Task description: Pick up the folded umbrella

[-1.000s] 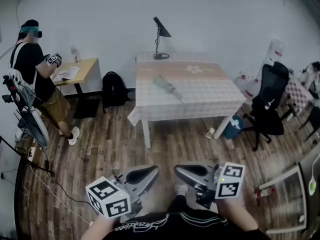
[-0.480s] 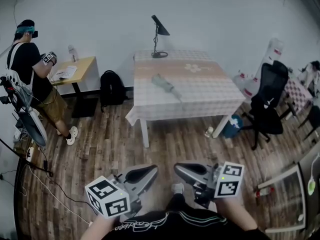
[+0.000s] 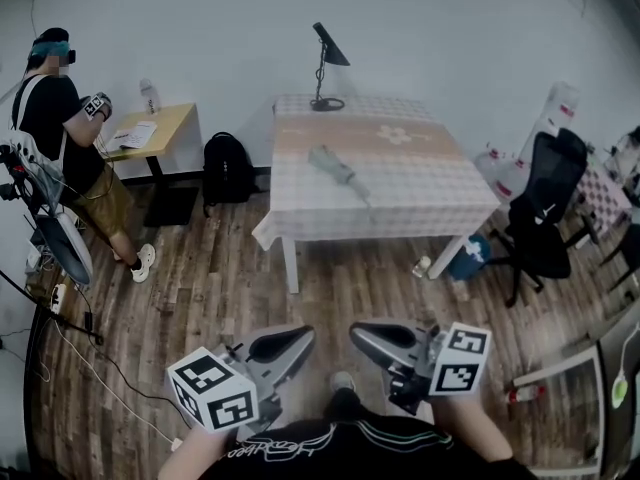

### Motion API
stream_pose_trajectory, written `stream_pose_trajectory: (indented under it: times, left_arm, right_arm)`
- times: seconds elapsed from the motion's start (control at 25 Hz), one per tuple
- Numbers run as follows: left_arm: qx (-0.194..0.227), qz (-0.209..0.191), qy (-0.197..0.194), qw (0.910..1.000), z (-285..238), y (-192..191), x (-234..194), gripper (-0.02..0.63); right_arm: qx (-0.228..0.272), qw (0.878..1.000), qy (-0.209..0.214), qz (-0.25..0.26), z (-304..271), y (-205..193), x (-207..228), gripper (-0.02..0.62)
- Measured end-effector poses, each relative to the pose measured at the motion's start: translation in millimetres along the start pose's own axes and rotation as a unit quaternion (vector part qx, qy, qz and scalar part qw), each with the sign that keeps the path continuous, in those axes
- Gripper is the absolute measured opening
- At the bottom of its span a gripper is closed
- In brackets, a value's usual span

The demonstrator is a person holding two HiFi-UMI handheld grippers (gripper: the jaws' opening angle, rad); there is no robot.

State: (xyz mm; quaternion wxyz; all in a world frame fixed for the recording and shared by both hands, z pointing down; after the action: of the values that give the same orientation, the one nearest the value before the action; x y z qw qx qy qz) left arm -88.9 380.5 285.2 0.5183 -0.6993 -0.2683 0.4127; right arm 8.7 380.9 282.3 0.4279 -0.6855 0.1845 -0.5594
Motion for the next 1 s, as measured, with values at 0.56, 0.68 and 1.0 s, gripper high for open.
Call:
stream_pose_trajectory:
  times: [0.56,0.68,1.0]
  left_arm:
    - [-0.019,0.033,0.026,0.9989,-91,15,-79,-0.003]
    - [-0.026,0.042,0.031,0.9983,-122,21,-99,-0.003]
    - [-0.045,0.047,0.04,0.9971,-208,39,-140,-0.003]
  right_arm:
    - [-0.015,0.999,0.006,-0.034,-8,57,109,0.012]
    - [-0.019,0.999,0.005,-0.043,-6,76,141,0.012]
    - [-0.023,0.998,0.01,-0.057,7,127,219,0.012]
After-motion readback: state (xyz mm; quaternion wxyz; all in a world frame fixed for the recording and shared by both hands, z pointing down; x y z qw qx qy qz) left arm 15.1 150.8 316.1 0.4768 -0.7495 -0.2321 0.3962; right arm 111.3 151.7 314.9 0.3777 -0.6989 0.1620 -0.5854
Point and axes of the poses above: the fingertips, and each gripper's own axes: z backward along the fingers, x to its right, y out of its top, the point moved 2 cm from there along z, backward along the fingers, and after that the axes turned 8 degrees about -z, right-handed, at the moved point
